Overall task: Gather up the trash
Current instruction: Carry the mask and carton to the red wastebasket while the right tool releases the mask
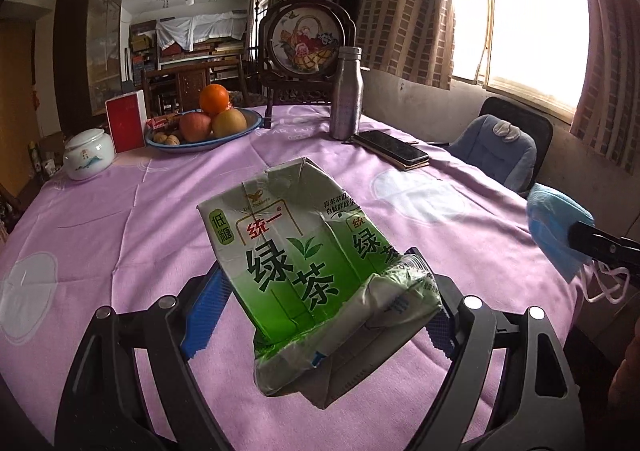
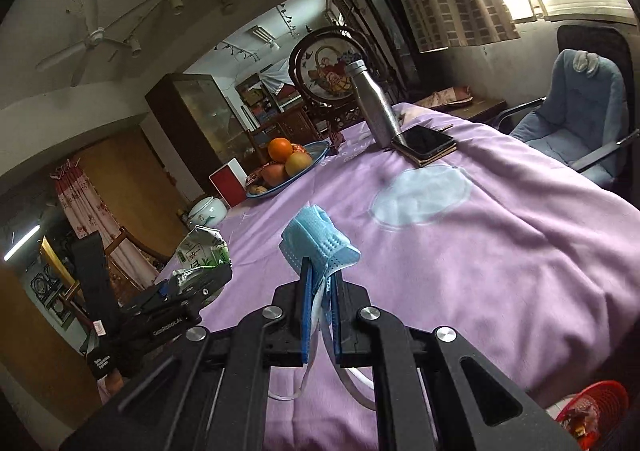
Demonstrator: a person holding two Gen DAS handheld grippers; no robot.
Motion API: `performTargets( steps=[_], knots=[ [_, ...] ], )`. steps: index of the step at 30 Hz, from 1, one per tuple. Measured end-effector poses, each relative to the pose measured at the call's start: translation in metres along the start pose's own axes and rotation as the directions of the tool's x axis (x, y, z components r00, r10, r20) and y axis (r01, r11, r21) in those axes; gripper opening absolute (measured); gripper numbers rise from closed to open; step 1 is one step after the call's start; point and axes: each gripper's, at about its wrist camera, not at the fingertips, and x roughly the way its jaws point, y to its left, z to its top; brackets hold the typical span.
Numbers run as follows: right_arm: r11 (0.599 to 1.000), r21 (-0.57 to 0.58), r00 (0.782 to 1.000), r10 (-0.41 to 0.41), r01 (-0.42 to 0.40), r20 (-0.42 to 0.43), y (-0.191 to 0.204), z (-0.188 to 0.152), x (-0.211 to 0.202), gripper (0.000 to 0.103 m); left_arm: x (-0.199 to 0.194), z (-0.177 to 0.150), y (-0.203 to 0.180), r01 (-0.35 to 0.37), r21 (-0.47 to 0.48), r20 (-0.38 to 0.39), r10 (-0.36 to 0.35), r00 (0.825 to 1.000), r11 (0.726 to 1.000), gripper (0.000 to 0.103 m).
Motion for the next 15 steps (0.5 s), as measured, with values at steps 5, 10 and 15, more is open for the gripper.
performTargets(
  steps=[5, 10, 15],
  knots=[
    [0.999, 0.043, 1.0, -0.008, 0.007, 0.024, -0.014, -0.023, -0.038, 0.009, -0.018, -0.004, -0.014, 0.007, -0.004, 0.015, -0.007, 1.0, 1.0, 0.082],
    [0.997, 0.062, 0.997, -0.047, 0.043, 0.053, -0.031, -0.039, -0.077, 0.009, -0.041, -0.005, -0.037, 0.013, 0.025, 0.043, -0.014, 0.999, 1.0, 0.082],
    [0.994, 0.075, 0.992, -0.089, 0.082, 0.09, -0.044, -0.052, -0.118, 0.009, -0.061, -0.007, -0.068, 0.046, 0.063, 0.065, -0.05, 0.997, 0.997, 0.081]
  ],
)
